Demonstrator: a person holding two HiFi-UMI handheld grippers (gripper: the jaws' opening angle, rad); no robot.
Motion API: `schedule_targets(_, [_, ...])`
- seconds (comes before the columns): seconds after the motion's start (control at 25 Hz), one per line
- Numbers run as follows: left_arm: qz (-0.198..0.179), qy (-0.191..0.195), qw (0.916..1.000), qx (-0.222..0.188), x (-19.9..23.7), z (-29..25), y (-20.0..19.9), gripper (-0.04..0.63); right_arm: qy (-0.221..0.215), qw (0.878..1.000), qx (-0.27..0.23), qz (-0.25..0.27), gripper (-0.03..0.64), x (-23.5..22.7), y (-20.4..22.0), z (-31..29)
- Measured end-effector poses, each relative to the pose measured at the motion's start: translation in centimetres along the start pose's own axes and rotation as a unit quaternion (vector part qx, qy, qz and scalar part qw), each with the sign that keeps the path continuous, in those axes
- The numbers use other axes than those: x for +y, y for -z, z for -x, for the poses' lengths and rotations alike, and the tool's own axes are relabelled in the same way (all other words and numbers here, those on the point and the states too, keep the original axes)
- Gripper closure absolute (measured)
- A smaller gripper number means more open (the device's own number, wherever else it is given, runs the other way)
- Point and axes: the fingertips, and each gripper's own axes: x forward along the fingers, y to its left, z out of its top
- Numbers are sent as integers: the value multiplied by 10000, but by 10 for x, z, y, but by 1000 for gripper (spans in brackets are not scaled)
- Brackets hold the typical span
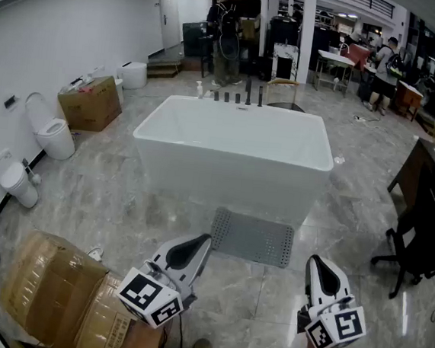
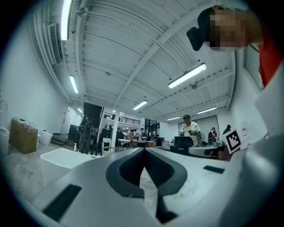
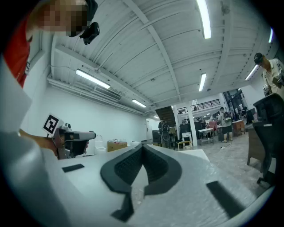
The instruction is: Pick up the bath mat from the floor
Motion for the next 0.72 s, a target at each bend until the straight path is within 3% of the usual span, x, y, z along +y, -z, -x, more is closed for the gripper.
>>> schedule_targets(0.36, [83,-48,9999,-36,18,4,3,586,12,9997,-61,-215,615,6,2,-11])
schedule_targets(0.72, [108,-101,9999,-66,73,26,1,585,158,9997,-51,-165,615,35,4,-40])
